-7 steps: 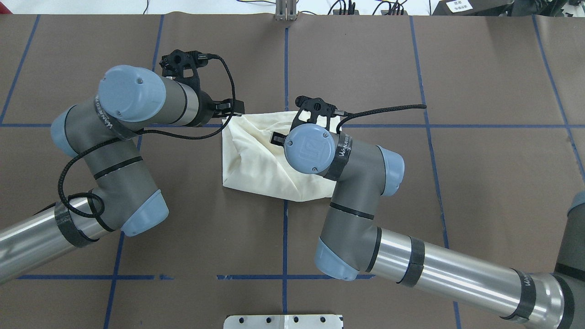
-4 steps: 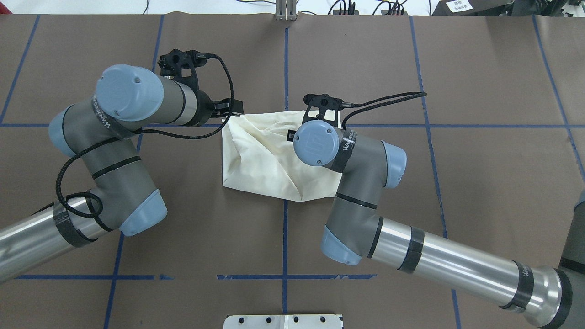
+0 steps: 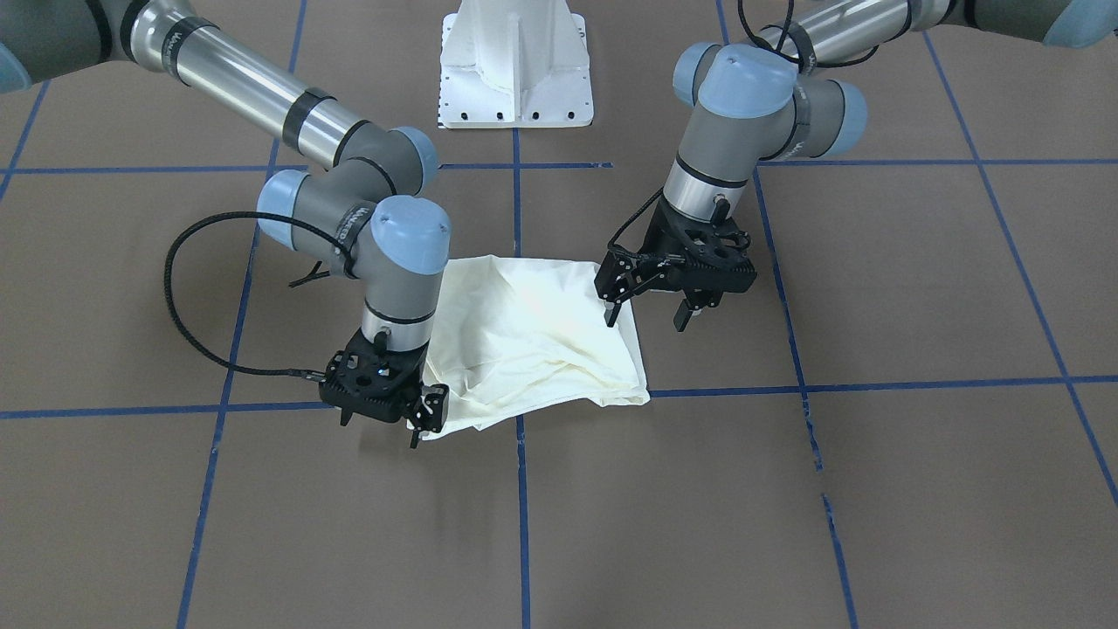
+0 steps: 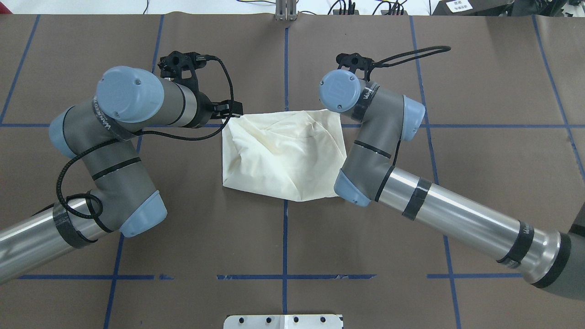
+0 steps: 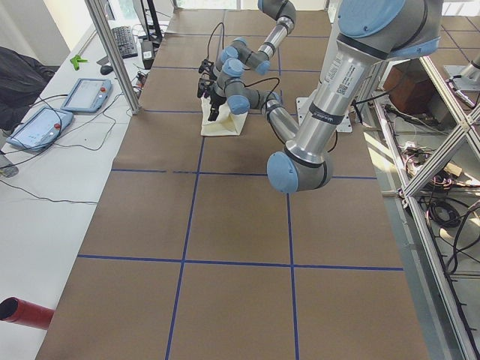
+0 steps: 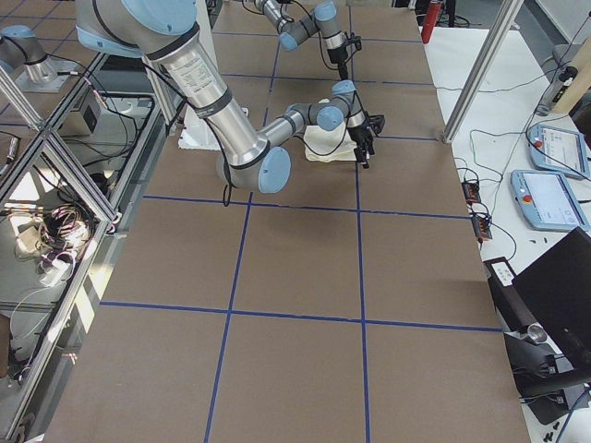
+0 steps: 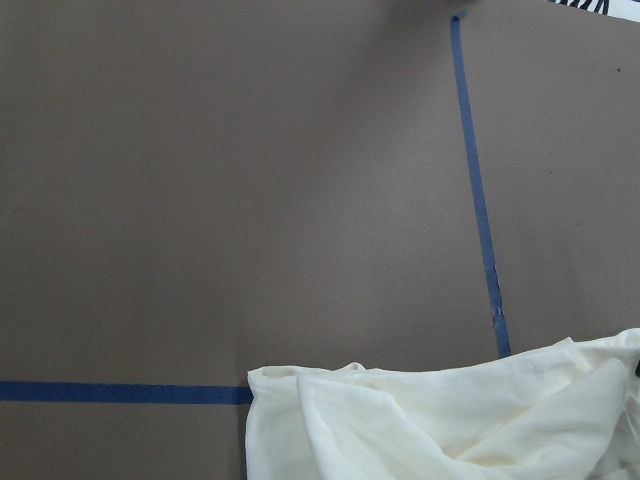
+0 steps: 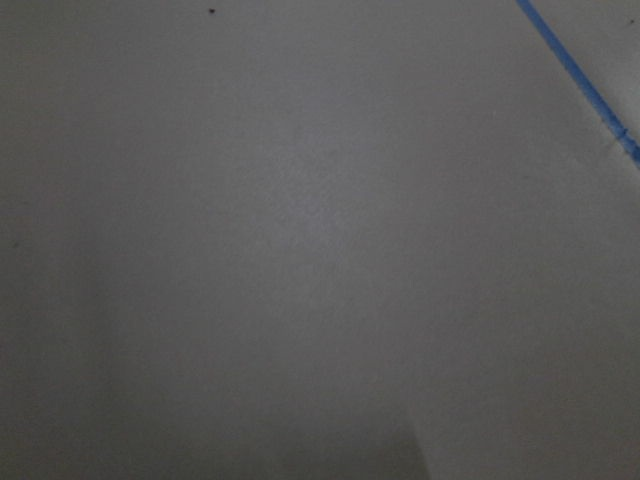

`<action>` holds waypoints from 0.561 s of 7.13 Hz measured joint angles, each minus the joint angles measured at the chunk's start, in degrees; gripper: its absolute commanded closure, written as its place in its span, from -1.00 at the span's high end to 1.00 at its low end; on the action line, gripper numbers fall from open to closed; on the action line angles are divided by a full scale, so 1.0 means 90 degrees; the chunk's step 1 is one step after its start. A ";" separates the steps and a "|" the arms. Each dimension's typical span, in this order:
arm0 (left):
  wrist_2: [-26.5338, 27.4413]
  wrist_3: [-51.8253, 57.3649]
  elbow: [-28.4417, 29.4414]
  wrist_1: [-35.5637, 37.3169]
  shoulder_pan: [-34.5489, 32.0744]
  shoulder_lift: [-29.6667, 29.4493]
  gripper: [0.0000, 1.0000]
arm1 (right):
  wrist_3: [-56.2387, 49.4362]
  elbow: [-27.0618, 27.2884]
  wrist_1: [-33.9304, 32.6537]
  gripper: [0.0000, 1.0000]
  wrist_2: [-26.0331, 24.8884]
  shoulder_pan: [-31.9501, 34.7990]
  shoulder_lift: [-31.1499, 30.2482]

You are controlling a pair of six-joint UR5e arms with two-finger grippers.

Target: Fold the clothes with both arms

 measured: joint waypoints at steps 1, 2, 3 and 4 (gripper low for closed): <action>-0.0002 -0.0005 0.0008 -0.0120 0.0077 0.0040 1.00 | -0.0237 0.0037 0.0016 1.00 0.0449 0.0246 0.0006; -0.0001 -0.0014 0.0016 -0.0515 0.0226 0.0185 1.00 | -0.0383 0.0152 0.0023 1.00 0.0680 0.0353 0.0010; 0.0001 -0.0104 0.0037 -0.1189 0.0402 0.0423 1.00 | -0.0441 0.0262 0.0026 1.00 0.0769 0.0389 0.0006; 0.0010 -0.0276 0.0076 -0.1868 0.0583 0.0622 1.00 | -0.0461 0.0316 0.0027 1.00 0.0802 0.0400 0.0001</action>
